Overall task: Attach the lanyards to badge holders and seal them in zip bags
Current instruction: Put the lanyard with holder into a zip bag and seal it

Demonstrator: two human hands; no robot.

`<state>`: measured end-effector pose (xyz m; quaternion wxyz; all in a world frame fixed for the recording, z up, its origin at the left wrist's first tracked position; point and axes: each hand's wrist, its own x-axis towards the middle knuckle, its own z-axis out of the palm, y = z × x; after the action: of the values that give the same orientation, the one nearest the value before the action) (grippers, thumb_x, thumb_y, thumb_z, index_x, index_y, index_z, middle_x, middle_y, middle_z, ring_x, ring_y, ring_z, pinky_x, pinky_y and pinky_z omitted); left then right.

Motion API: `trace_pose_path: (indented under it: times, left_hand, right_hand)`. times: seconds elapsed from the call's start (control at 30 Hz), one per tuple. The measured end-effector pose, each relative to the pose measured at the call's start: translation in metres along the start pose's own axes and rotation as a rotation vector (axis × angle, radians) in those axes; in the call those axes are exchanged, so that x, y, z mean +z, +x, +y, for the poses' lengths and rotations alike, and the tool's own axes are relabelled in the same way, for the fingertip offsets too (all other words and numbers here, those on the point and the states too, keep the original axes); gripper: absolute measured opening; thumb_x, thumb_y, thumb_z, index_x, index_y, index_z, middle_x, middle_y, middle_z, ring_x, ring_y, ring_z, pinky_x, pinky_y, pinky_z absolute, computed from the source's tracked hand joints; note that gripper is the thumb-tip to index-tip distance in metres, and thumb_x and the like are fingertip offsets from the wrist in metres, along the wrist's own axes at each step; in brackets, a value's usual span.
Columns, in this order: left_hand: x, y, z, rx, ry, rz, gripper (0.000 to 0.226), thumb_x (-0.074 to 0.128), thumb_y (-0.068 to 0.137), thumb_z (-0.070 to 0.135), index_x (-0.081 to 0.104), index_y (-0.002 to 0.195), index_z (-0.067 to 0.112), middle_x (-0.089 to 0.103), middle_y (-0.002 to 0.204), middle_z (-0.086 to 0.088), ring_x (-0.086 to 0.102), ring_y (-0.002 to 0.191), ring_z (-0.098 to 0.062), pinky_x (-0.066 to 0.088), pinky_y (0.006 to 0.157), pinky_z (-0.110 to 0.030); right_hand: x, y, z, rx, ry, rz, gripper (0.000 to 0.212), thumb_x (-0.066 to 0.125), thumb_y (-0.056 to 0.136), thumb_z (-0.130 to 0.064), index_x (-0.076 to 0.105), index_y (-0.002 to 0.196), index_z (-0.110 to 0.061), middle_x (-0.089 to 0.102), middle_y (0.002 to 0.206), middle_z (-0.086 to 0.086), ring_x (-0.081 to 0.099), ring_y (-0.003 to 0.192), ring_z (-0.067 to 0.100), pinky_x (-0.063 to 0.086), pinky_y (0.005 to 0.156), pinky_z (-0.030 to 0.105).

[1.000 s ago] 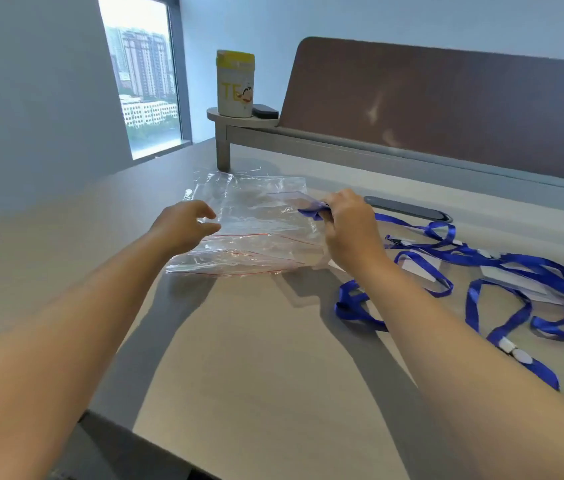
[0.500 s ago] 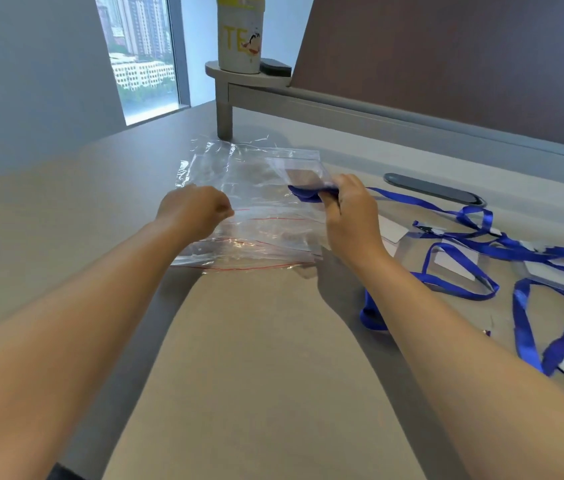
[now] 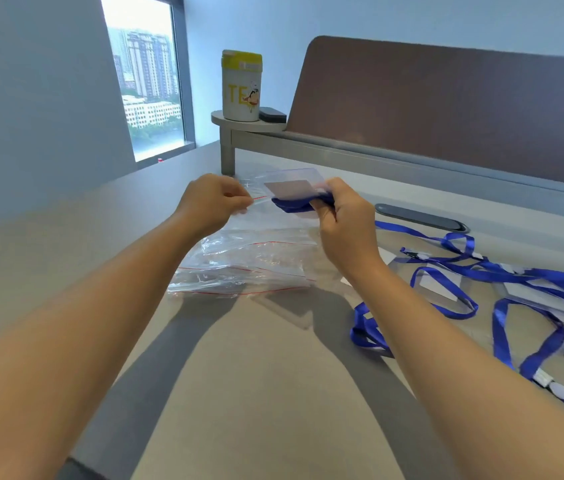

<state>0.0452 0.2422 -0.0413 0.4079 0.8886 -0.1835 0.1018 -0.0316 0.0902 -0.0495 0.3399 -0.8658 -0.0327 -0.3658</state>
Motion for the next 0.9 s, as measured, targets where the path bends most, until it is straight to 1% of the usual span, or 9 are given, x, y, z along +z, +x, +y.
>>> trace_pose_path:
  times: [0.13, 0.2, 0.3, 0.43, 0.47, 0.53, 0.63, 0.77, 0.9]
  left_hand:
    - [-0.011, -0.001, 0.011, -0.040, -0.192, -0.002, 0.021, 0.056, 0.088, 0.013, 0.067, 0.096, -0.002, 0.060, 0.081, -0.005, 0.053, 0.077, -0.016, 0.044, 0.077, -0.026]
    - [-0.015, -0.002, 0.019, -0.073, -0.282, -0.046, 0.021, 0.051, 0.091, 0.014, 0.065, 0.085, -0.001, 0.058, 0.074, 0.000, 0.053, 0.071, -0.009, 0.044, 0.077, -0.023]
    - [-0.019, -0.004, 0.029, -0.077, -0.376, -0.161, 0.024, 0.045, 0.094, 0.019, 0.058, 0.074, 0.013, 0.062, 0.079, 0.002, 0.058, 0.079, -0.013, 0.043, 0.095, -0.034]
    - [-0.025, -0.006, 0.038, -0.065, -0.367, -0.357, 0.003, 0.055, 0.088, 0.013, 0.057, 0.090, 0.015, 0.060, 0.103, -0.004, 0.055, 0.099, -0.019, 0.041, 0.094, -0.031]
    - [-0.025, -0.006, 0.039, -0.051, -0.349, -0.367, 0.012, 0.057, 0.086, 0.006, 0.055, 0.096, 0.012, 0.058, 0.108, -0.007, 0.055, 0.101, -0.021, 0.042, 0.091, -0.030]
    - [-0.025, -0.006, 0.042, -0.002, -0.284, -0.316, 0.020, 0.057, 0.083, -0.004, 0.055, 0.100, 0.007, 0.059, 0.106, -0.009, 0.057, 0.095, -0.022, 0.046, 0.084, -0.027]
    - [-0.024, -0.007, 0.048, 0.011, -0.342, -0.166, 0.009, 0.056, 0.085, 0.001, 0.059, 0.080, 0.008, 0.061, 0.094, -0.009, 0.060, 0.075, -0.015, 0.053, 0.069, -0.021]
    - [-0.022, -0.004, 0.054, -0.052, -0.504, -0.044, 0.016, 0.054, 0.088, 0.007, 0.057, 0.073, 0.013, 0.061, 0.085, -0.007, 0.060, 0.070, -0.016, 0.052, 0.078, -0.030]
    - [-0.023, -0.005, 0.059, -0.067, -0.553, 0.001, 0.016, 0.053, 0.089, 0.007, 0.057, 0.074, 0.014, 0.062, 0.090, -0.009, 0.061, 0.067, -0.014, 0.053, 0.073, -0.027]
  right_hand:
    - [-0.011, 0.003, 0.005, 0.026, -0.225, -0.159, 0.022, 0.043, 0.092, -0.002, 0.058, 0.109, -0.002, 0.063, 0.112, 0.016, 0.056, 0.100, 0.028, 0.045, 0.083, 0.031]
    - [-0.016, 0.003, 0.004, 0.021, -0.290, -0.221, 0.022, 0.045, 0.091, -0.001, 0.055, 0.111, -0.002, 0.062, 0.114, 0.017, 0.055, 0.102, 0.030, 0.046, 0.086, 0.037]
    - [-0.022, 0.005, -0.002, 0.018, -0.301, -0.277, 0.023, 0.046, 0.091, -0.001, 0.047, 0.113, -0.003, 0.061, 0.116, 0.018, 0.057, 0.100, 0.032, 0.049, 0.085, 0.039]
    - [-0.027, 0.009, -0.008, 0.071, -0.213, -0.253, 0.022, 0.044, 0.093, -0.005, 0.037, 0.114, -0.006, 0.060, 0.114, 0.017, 0.058, 0.088, 0.026, 0.050, 0.079, 0.031]
    - [-0.029, 0.011, -0.008, 0.088, -0.194, -0.233, 0.022, 0.044, 0.093, -0.005, 0.037, 0.113, -0.007, 0.060, 0.113, 0.016, 0.055, 0.085, 0.022, 0.048, 0.077, 0.028]
    - [-0.031, 0.013, -0.009, 0.106, -0.149, -0.191, 0.021, 0.047, 0.092, -0.007, 0.041, 0.113, -0.007, 0.060, 0.112, 0.014, 0.050, 0.085, 0.015, 0.044, 0.076, 0.022]
    - [-0.033, 0.015, -0.015, 0.108, -0.061, -0.119, 0.019, 0.052, 0.091, -0.008, 0.052, 0.109, -0.003, 0.062, 0.111, 0.013, 0.053, 0.090, 0.018, 0.042, 0.079, 0.020]
    - [-0.036, 0.020, -0.026, 0.097, -0.017, -0.161, 0.025, 0.047, 0.093, -0.014, 0.064, 0.104, 0.000, 0.066, 0.108, 0.015, 0.055, 0.089, 0.019, 0.041, 0.080, 0.022]
    - [-0.039, 0.020, -0.033, 0.123, -0.007, -0.295, 0.045, 0.045, 0.092, -0.036, 0.070, 0.092, 0.001, 0.067, 0.101, 0.017, 0.056, 0.088, 0.023, 0.041, 0.082, 0.033]
